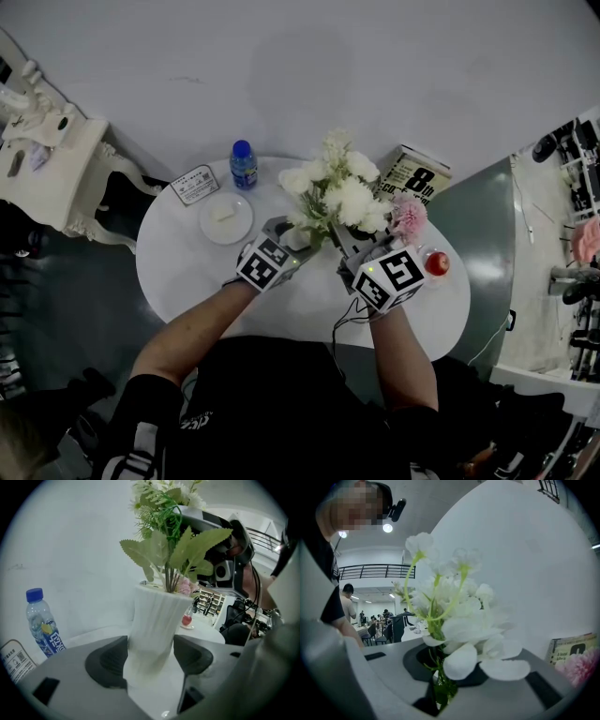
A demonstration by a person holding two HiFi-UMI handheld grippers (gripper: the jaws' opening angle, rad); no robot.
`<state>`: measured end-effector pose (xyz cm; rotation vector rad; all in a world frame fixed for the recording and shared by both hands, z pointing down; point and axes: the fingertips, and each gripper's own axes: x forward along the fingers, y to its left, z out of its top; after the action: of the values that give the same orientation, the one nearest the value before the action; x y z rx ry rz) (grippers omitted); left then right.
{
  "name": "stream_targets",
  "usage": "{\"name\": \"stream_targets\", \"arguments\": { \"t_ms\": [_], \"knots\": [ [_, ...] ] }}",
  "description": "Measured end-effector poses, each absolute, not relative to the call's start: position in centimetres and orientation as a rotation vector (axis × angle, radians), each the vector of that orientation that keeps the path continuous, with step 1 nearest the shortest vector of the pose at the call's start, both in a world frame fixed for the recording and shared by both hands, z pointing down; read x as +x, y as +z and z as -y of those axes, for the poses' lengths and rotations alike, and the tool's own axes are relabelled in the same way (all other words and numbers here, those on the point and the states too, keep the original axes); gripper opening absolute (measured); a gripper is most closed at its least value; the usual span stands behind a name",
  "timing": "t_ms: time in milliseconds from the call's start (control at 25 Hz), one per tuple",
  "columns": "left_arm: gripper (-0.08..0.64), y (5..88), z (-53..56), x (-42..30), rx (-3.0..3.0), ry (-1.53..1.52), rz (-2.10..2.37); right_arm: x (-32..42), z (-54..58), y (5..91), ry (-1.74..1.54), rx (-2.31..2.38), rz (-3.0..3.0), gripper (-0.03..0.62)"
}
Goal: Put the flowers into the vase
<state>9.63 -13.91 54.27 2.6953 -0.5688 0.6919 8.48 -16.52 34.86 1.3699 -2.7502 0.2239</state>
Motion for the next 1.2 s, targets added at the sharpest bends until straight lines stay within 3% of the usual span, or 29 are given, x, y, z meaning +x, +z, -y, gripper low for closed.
{"name": "stream_targets", "arguments": {
  "t_ms": [600,1200],
  "knots": [
    [0.301,54.6,13.9,9.4,2.694,0.696,0.575,8.7,16.5,38.0,0.251,1.421,2.669,0.076],
    [0.301,54.7,13.6,9.3,2.681,0.708,0.568,8.1,15.8,38.8,0.252,1.402,2.608,0.159]
  ]
}}
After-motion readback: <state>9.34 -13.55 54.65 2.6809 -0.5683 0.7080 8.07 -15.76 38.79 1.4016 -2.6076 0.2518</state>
